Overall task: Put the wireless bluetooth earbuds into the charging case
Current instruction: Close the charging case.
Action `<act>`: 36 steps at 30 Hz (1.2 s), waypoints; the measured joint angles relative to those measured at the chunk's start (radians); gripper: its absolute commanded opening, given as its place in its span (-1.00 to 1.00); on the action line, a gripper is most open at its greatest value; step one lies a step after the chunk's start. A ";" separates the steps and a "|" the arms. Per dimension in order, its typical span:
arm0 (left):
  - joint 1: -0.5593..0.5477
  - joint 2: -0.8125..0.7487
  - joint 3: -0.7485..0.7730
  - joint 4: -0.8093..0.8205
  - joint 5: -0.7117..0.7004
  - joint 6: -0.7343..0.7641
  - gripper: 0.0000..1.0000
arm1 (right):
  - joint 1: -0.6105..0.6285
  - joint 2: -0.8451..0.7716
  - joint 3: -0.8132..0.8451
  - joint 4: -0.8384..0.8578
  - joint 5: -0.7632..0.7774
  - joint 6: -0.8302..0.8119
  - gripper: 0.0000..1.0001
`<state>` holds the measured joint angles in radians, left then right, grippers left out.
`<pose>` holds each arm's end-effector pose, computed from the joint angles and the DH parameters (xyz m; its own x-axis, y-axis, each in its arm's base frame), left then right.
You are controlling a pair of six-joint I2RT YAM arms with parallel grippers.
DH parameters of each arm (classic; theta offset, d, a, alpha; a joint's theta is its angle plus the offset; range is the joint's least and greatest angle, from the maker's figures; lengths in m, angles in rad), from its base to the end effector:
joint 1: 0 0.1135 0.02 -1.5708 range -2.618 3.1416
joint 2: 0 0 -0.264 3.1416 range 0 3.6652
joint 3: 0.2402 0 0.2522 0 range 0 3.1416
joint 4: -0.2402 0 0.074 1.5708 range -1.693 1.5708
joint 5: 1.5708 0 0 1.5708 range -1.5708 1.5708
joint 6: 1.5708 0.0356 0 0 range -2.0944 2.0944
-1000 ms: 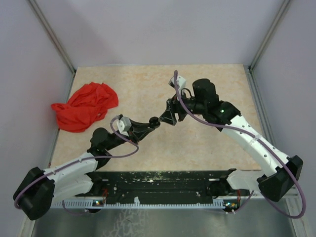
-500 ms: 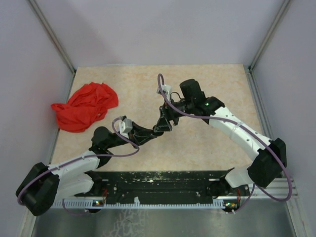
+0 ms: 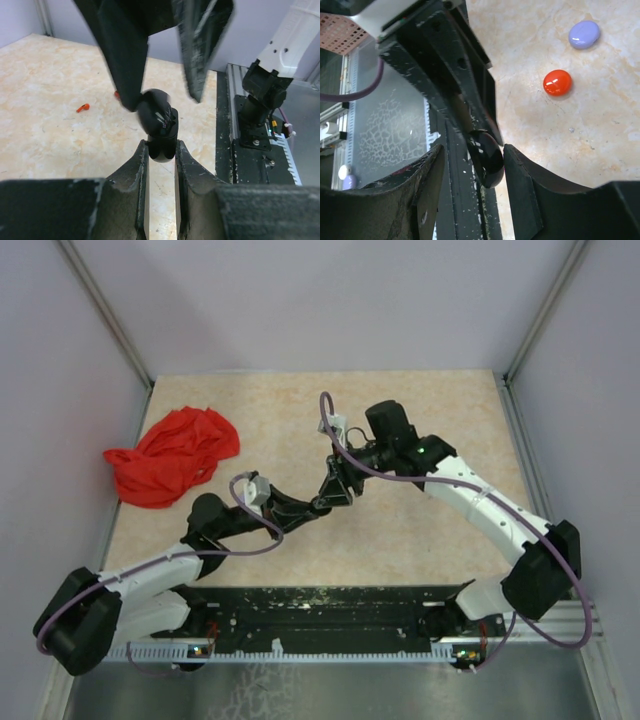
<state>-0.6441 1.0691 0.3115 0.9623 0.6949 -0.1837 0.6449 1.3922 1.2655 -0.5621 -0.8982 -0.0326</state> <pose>0.1554 -0.1452 0.2408 -0.0160 -0.1634 -0.9864 0.9761 0.2114 -0.0509 0.2214 0.2013 0.3407 -0.4798 -0.3863 -0.7878 -0.8732 0.1224 0.4718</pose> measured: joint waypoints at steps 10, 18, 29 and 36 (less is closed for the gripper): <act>0.012 0.015 0.023 -0.081 -0.056 -0.003 -0.99 | 0.003 -0.051 0.000 -0.007 -0.014 -0.013 0.03; 0.021 0.016 0.026 -0.090 -0.063 -0.024 -0.99 | -0.008 -0.167 -0.066 0.068 0.113 -0.013 0.16; 0.058 0.051 0.027 0.011 -0.053 -0.251 -0.99 | -0.032 -0.181 -0.282 0.277 0.140 0.012 0.15; 0.064 0.053 0.046 0.054 -0.028 -0.345 -0.99 | -0.046 -0.182 -0.330 0.431 0.069 0.065 0.06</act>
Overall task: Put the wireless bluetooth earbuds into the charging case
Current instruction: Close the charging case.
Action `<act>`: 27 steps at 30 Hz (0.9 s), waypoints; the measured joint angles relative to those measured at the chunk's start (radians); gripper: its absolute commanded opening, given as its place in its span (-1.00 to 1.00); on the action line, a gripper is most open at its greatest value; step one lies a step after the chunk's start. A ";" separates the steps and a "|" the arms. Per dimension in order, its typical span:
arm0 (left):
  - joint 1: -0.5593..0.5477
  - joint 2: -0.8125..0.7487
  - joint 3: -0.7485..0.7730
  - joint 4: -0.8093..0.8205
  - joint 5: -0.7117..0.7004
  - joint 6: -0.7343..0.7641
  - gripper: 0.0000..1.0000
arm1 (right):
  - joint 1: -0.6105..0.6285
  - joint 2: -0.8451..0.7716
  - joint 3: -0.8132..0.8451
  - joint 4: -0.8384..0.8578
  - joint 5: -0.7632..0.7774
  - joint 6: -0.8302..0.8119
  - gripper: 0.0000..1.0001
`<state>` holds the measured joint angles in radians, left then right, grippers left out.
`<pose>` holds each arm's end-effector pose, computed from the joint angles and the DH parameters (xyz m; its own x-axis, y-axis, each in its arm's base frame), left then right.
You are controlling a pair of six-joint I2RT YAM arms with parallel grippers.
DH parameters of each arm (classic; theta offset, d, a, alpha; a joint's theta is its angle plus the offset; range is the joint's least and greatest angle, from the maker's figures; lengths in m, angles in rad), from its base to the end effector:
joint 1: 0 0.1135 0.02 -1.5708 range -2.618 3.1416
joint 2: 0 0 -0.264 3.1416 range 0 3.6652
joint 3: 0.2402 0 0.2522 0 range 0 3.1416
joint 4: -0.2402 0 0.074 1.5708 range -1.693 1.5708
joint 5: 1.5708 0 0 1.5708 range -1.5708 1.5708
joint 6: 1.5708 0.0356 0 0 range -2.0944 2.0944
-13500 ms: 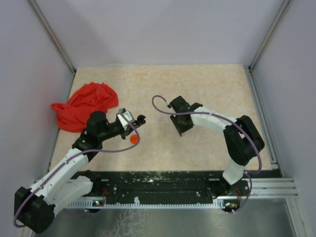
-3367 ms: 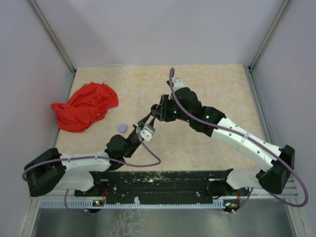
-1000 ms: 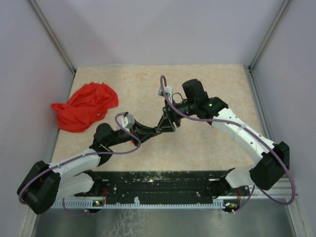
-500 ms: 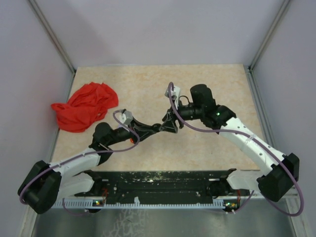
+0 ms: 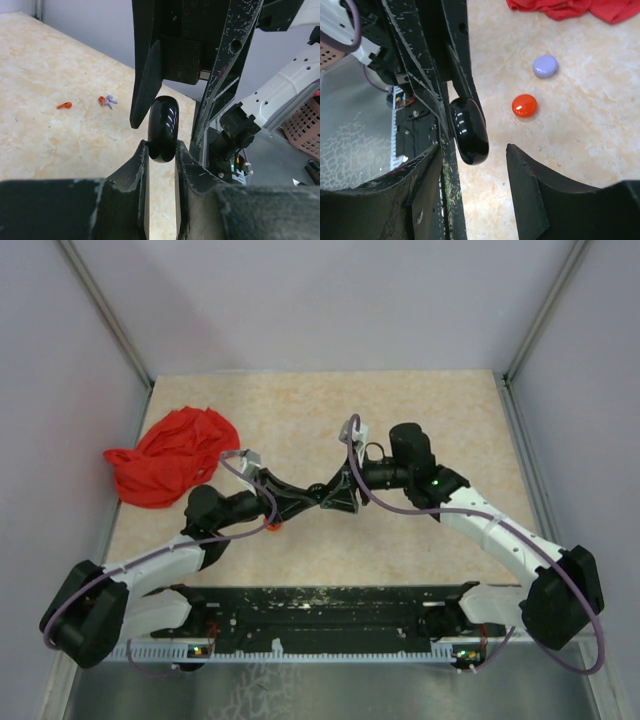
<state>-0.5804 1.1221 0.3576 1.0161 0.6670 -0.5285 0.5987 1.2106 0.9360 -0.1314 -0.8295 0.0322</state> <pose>0.1740 -0.1405 0.2505 -0.2901 -0.2835 -0.9140 0.9097 0.2148 -0.3554 0.2075 0.1733 0.3132 -0.3564 -0.2168 -0.9089 -0.9293 0.1830 0.3207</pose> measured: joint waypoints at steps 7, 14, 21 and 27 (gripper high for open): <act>0.000 0.011 0.021 0.018 0.029 -0.045 -0.99 | 0.000 -0.014 -0.027 0.104 -0.083 0.040 -0.10; 0.000 0.018 0.044 0.013 0.073 -0.060 -0.99 | -0.004 -0.014 -0.033 0.157 -0.121 0.053 -0.56; 0.000 -0.005 0.060 -0.048 0.089 -0.031 -0.60 | -0.011 -0.014 -0.034 0.162 -0.138 0.058 -0.95; 0.002 -0.079 0.098 -0.276 0.008 0.083 0.08 | -0.011 -0.014 -0.039 0.151 -0.106 0.058 -0.95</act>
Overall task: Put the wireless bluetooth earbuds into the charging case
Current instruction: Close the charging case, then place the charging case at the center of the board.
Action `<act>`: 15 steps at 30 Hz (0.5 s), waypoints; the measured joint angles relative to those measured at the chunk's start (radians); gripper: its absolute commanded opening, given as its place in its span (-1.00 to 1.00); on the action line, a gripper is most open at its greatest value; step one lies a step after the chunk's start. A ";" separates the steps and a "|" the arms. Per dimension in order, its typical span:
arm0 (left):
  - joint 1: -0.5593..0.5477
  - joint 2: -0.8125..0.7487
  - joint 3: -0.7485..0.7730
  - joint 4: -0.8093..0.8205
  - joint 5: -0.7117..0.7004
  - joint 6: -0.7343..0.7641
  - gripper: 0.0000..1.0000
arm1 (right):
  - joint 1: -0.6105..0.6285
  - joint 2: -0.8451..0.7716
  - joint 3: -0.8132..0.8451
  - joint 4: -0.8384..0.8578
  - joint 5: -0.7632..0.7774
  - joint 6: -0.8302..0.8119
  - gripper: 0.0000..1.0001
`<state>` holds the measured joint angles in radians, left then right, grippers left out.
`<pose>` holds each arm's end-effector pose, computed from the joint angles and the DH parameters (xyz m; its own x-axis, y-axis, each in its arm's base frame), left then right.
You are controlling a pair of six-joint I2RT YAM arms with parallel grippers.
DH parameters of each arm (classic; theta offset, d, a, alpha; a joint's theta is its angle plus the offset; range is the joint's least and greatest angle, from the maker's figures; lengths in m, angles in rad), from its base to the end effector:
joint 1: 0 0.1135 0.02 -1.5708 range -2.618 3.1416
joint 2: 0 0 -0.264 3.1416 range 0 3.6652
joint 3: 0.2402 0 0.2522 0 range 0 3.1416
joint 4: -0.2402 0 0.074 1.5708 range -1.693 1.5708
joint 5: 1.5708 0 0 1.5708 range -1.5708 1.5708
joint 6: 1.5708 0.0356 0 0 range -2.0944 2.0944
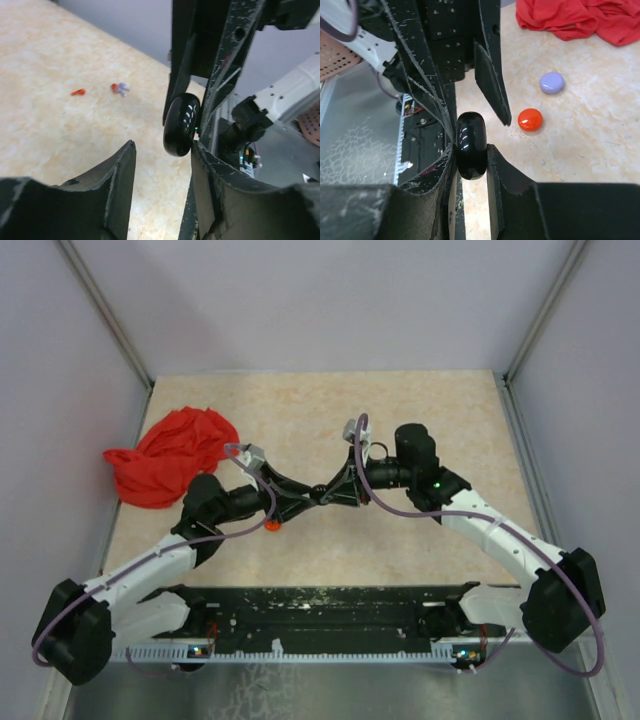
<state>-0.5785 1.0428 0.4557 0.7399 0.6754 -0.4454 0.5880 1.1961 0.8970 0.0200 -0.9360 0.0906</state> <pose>0.1760 -0.1415 0.2713 -0.2917 -0.2111 -0.9329 0.9069 0.2489 -0.3399 0.2059 0.1717 0.3181 -0.3163 -0.1464 -0.9373 -0.9482 0.0776 0.3079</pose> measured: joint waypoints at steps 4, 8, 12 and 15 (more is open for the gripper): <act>0.000 -0.064 0.035 -0.214 -0.120 0.104 0.19 | -0.002 0.000 -0.001 -0.041 0.061 0.002 -0.94; 0.008 -0.111 0.064 -0.388 -0.276 0.203 0.39 | -0.003 -0.001 -0.034 -0.095 0.095 0.039 -0.94; 0.012 -0.122 0.096 -0.528 -0.419 0.257 0.58 | -0.002 -0.001 -0.098 -0.171 0.131 0.095 -0.94; 0.012 -0.113 0.124 -0.622 -0.513 0.253 1.00 | -0.002 0.000 -0.147 -0.206 0.164 0.148 -0.94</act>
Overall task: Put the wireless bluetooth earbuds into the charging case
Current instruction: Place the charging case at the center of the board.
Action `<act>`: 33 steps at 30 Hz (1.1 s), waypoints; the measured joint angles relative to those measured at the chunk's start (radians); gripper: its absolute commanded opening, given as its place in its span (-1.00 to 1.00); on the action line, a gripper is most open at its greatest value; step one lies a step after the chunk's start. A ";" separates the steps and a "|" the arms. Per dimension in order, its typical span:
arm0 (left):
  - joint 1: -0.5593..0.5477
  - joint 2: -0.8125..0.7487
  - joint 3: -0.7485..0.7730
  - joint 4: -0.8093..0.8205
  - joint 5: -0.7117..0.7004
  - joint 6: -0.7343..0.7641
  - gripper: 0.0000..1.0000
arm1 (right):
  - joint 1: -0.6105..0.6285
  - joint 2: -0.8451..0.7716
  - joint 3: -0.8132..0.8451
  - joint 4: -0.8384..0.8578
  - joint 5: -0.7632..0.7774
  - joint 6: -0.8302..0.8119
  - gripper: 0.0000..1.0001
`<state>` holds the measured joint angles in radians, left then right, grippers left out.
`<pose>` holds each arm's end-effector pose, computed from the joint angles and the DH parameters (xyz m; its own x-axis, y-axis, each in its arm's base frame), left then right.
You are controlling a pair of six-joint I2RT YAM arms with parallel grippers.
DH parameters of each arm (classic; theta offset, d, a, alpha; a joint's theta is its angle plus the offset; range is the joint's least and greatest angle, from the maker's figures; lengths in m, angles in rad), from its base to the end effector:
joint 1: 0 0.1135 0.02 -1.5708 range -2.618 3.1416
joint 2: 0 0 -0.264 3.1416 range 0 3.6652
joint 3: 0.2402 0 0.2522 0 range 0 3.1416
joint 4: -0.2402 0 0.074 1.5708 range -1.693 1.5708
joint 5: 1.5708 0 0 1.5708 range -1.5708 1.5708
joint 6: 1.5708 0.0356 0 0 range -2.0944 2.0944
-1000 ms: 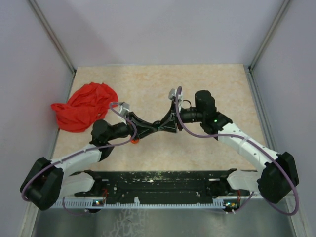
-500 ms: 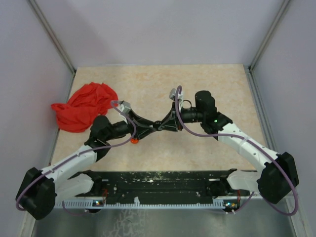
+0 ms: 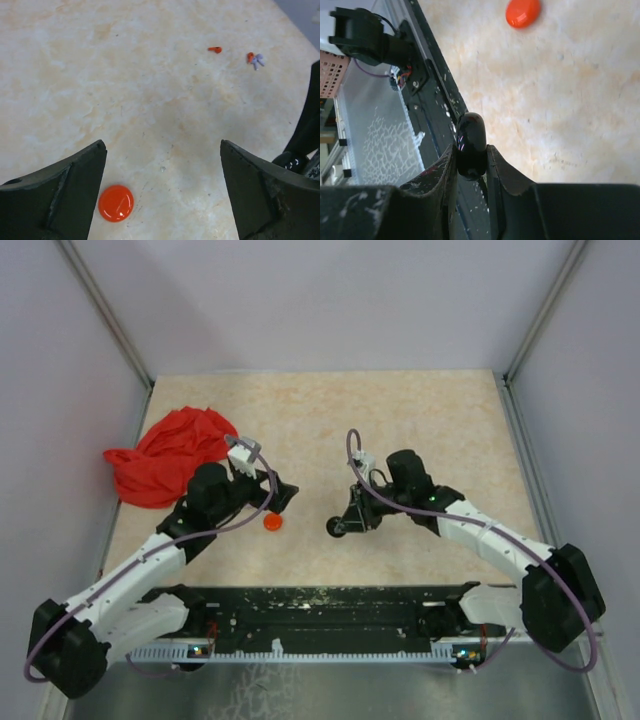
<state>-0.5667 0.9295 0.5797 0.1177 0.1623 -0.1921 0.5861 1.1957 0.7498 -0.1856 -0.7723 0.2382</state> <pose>0.1816 -0.1224 0.2724 -0.3170 -0.0216 -0.9482 0.6132 0.7580 -0.2223 0.1949 0.1592 0.2489 -0.6821 -0.2500 -0.6872 -0.7249 0.3542 0.5908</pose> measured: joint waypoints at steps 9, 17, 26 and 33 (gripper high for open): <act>0.000 0.081 0.067 -0.189 -0.154 -0.053 0.99 | 0.001 0.111 -0.092 -0.034 0.072 0.121 -0.91; 0.002 0.140 0.074 -0.267 -0.201 -0.105 1.00 | 0.003 0.269 -0.117 -0.012 0.134 0.172 -0.71; 0.002 0.219 0.082 -0.392 -0.256 -0.169 1.00 | 0.003 0.306 -0.114 -0.015 0.179 0.185 -0.29; 0.020 0.271 0.082 -0.409 -0.228 -0.183 0.96 | 0.006 0.241 -0.114 -0.069 0.290 0.163 0.15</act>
<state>-0.5465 1.2007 0.6621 -0.2909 -0.0654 -0.3752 0.5926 1.4364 0.6357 -0.2546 -0.4820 0.4011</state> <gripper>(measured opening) 0.995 0.503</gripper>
